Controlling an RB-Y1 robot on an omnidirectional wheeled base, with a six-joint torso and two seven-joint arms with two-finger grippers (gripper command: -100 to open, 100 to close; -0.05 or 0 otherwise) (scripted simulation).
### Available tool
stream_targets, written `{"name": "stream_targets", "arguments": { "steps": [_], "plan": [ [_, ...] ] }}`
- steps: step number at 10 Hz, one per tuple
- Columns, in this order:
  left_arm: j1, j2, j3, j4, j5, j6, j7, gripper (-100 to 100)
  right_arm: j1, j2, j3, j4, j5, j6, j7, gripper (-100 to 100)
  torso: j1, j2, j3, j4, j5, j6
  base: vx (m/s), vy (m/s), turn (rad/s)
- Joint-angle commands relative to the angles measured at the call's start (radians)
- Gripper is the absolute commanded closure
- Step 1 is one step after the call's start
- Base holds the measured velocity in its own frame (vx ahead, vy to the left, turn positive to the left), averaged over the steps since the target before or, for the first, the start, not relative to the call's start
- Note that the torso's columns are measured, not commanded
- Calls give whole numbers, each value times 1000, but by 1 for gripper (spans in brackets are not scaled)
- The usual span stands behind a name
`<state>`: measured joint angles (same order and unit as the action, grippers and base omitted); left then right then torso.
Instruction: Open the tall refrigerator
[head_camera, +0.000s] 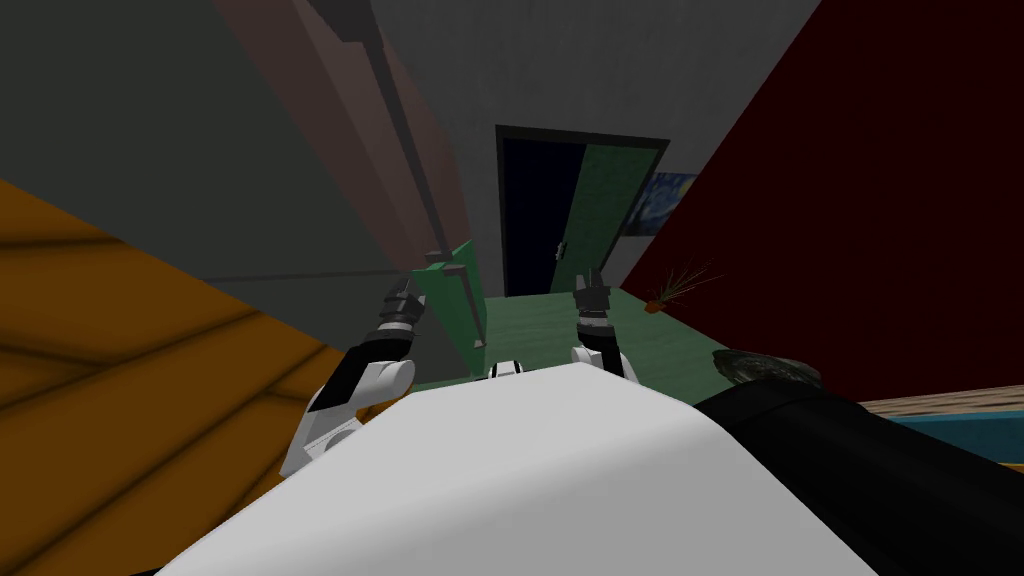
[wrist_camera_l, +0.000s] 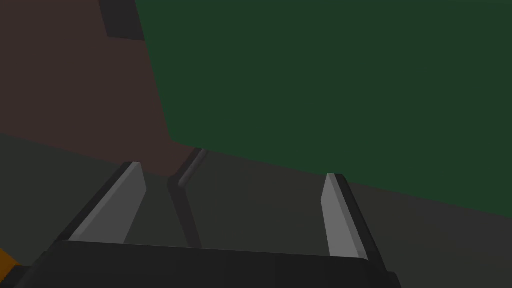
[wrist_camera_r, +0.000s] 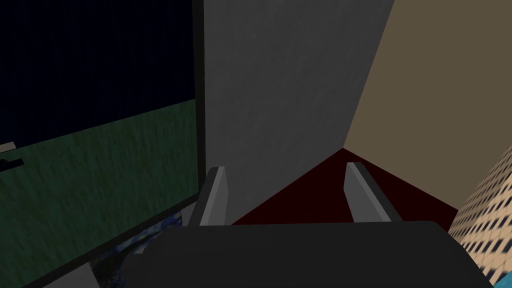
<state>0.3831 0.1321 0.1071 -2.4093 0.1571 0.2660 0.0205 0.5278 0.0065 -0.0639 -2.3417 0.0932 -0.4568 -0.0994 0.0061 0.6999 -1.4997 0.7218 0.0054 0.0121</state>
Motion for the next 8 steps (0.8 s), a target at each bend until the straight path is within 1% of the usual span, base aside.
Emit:
{"name": "stream_targets", "arguments": {
  "steps": [1, 3, 4, 6, 7, 8],
  "plan": [
    [-7, -6, 0, 7, 1, 53, -5, -100, 0, 0, 0, 0, 0, 0, 0, 0, 1, 0, 0, -1, 1, -1, 24, -51, 7],
    [-13, -14, 7, -8, 4, 109, -11, -100, 0, 0, 0, 0, 0, 0, 0, 0, 2, -3, -2, -1, 1, 0, 35, -59, 30],
    [-13, -14, 7, -8, 4, 115, -11, -100, 0, 0, 0, 0, 0, 0, 0, 0, 0, -5, -3, -2, 1, 1, 21, -54, 19],
    [-18, -21, 13, -34, 7, 167, -15, -100, 0, 0, 0, 0, 0, 0, 0, 0, 1, -6, -4, -2, 1, 2, 29, -56, 24],
    [-18, -21, 13, -34, 7, 171, -15, -100, 0, 0, 0, 0, 0, 0, 0, 0, -1, -7, -4, -3, 0, 3, 29, -50, 5],
    [-20, -24, 16, -50, 8, 196, -18, -100, 0, 0, 0, 0, 0, 0, 0, 0, 1, -8, -5, -3, 1, 3, 23, -43, 18]
  ]
}}
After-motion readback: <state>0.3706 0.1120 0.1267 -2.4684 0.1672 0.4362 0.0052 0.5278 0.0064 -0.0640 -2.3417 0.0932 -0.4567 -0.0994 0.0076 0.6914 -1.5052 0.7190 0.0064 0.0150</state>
